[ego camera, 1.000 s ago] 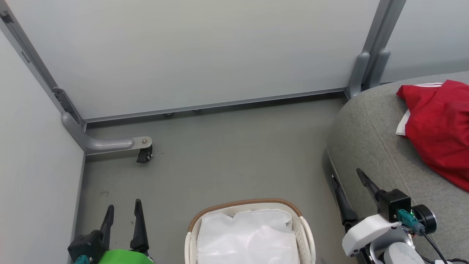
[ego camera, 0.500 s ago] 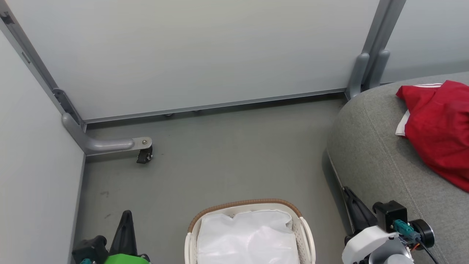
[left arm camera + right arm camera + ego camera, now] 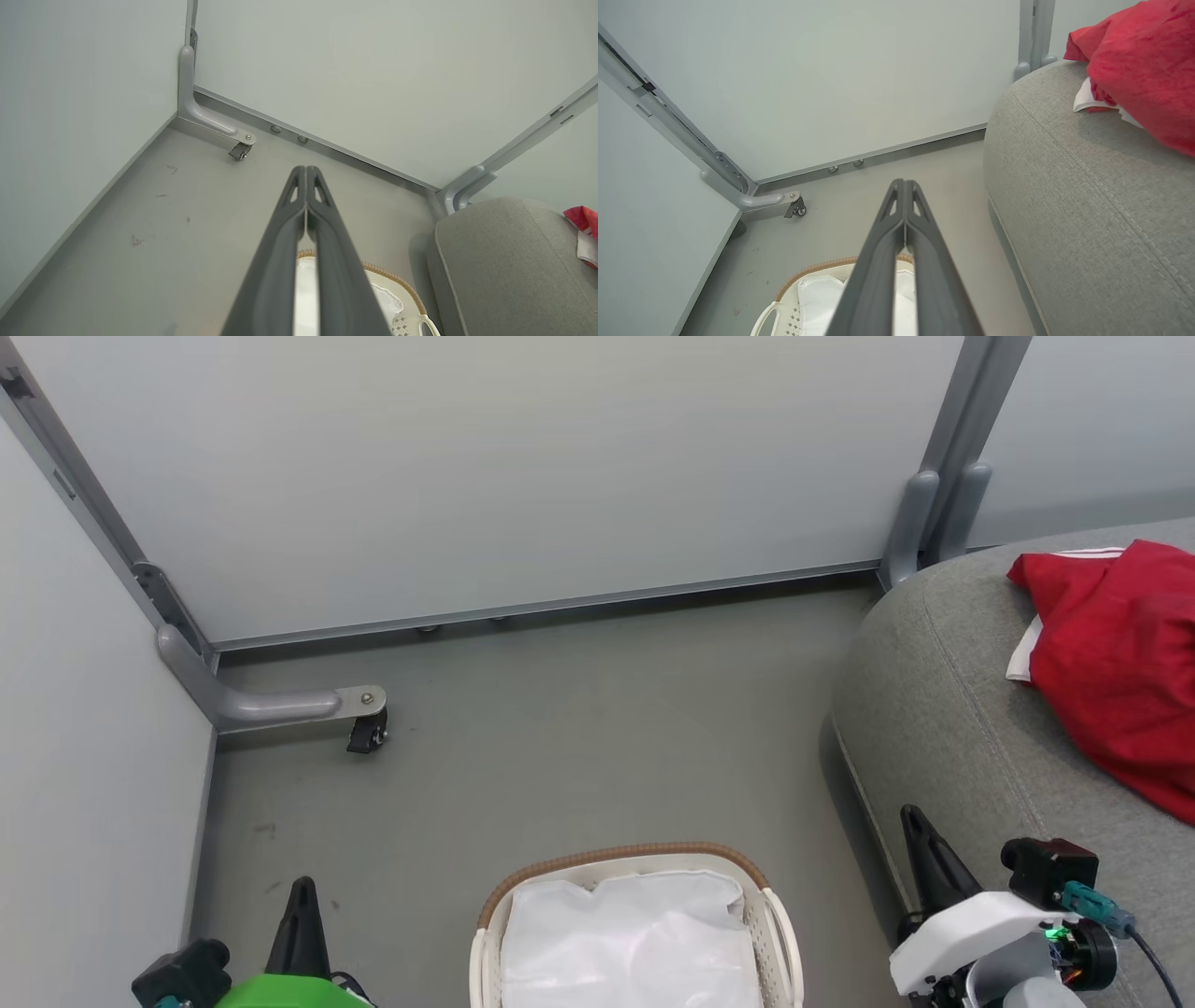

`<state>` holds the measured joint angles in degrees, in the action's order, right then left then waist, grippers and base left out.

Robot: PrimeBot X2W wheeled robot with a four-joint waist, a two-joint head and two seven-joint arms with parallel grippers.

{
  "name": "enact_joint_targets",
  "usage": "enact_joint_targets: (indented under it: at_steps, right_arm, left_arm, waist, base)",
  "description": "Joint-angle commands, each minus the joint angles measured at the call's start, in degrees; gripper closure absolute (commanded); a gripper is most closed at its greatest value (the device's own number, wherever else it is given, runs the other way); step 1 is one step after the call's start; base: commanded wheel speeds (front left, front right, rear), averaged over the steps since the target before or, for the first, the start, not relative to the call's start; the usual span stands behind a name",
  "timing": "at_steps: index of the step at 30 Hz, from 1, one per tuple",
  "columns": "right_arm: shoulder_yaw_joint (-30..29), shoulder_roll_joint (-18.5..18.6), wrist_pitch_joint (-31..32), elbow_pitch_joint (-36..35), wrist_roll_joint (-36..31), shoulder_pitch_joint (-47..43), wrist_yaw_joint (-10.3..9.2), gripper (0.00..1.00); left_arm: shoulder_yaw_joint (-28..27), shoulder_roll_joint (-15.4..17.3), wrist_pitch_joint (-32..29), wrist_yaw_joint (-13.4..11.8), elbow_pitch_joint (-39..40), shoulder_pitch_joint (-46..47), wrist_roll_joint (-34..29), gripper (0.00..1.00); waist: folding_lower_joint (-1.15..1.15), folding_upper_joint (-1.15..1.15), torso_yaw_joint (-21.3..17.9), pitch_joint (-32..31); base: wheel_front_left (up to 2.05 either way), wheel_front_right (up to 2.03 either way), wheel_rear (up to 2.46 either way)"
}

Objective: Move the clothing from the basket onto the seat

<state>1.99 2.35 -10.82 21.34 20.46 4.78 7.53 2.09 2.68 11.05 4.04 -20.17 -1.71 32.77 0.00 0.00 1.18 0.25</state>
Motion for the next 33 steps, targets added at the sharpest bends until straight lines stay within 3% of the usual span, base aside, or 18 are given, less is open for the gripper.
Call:
enact_joint_targets:
  at_steps: [1, 33]
  right_arm:
    - [-0.5, 0.2, 0.5, -1.2, 2.8, 0.9, -0.01, 1.0]
    - [-3.8, 0.4, 7.3, -3.9, 30.6, 1.3, -0.03, 1.0]
  left_arm:
    - [-0.4, 0.1, -0.5, 0.4, 1.3, 1.8, 2.3, 1.0]
    - [-3.8, 0.2, -7.4, 1.7, 3.3, 4.6, 25.3, 1.0]
  waist:
    - [0.0, 0.0, 0.0, 0.0]
    - [0.0, 0.0, -0.4, 0.0]
  base:
    - [0.0, 0.0, 0.0]
    - [0.0, 0.0, 0.0]
